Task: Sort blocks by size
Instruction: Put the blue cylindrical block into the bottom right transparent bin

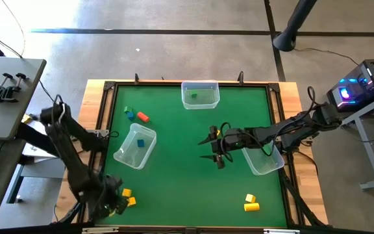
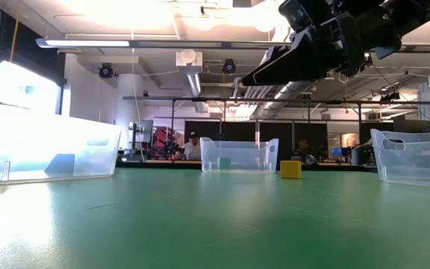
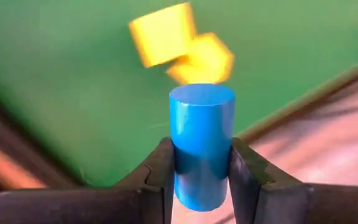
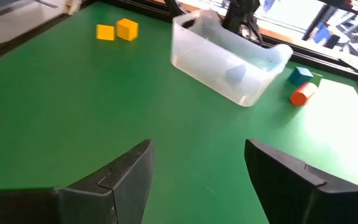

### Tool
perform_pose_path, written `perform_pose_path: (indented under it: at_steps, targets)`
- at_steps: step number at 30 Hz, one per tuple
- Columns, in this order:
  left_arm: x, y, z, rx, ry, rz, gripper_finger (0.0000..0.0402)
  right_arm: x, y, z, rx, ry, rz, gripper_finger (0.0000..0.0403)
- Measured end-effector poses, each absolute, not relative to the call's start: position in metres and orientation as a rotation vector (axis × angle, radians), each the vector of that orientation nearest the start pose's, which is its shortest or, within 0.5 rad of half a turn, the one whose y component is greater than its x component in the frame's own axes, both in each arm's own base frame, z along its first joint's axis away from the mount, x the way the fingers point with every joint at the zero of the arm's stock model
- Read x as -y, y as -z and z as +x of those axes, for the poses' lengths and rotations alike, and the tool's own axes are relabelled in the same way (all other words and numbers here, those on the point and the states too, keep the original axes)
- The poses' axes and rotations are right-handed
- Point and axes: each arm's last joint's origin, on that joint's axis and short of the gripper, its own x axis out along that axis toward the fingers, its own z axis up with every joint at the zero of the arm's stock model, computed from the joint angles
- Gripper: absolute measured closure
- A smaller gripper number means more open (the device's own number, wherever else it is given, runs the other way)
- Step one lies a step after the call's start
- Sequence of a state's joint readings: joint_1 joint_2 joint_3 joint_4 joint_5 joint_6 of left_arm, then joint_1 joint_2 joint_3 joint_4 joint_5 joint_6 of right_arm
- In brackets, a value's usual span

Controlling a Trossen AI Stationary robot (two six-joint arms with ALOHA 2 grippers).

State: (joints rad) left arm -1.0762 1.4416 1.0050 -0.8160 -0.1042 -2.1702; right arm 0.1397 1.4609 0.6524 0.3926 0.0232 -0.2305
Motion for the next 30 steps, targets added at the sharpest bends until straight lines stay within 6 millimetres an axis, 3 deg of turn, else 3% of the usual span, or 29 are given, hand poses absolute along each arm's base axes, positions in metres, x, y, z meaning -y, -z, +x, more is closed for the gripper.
perform_pose_path:
  at_steps: [4, 10, 14, 18, 22, 26, 30]
  targets:
    - [0.212, -0.244, 0.141, -1.012, -0.480, -1.079, 0.0321, -0.039, -0.190, 0.289, -0.420, -0.133, -0.259, 0.0155]
    - [0.185, -0.257, 0.176, -0.763, -0.359, -0.738, 0.0321, -0.038, -0.185, 0.284, -0.500, -0.137, -0.254, 0.0155]
    - [0.163, -0.252, 0.205, -0.712, -0.304, -0.505, 0.0323, -0.037, -0.185, 0.277, -0.564, -0.130, -0.220, 0.0155]
    - [0.141, -0.235, 0.237, -0.611, -0.097, -0.378, 0.0323, -0.037, -0.185, 0.274, -0.565, -0.124, -0.187, 0.0155]
    - [0.108, -0.215, 0.253, -0.394, 0.041, -0.302, 0.0323, -0.038, -0.175, 0.265, -0.403, -0.188, -0.118, 0.0155]
    - [0.077, -0.205, 0.254, -0.209, 0.026, -0.199, 0.0323, -0.037, -0.167, 0.246, -0.170, -0.166, 0.011, 0.0155]
    - [0.058, -0.206, 0.255, -0.083, -0.017, -0.106, 0.0323, -0.038, -0.176, 0.229, 0.074, -0.154, 0.092, 0.0155]
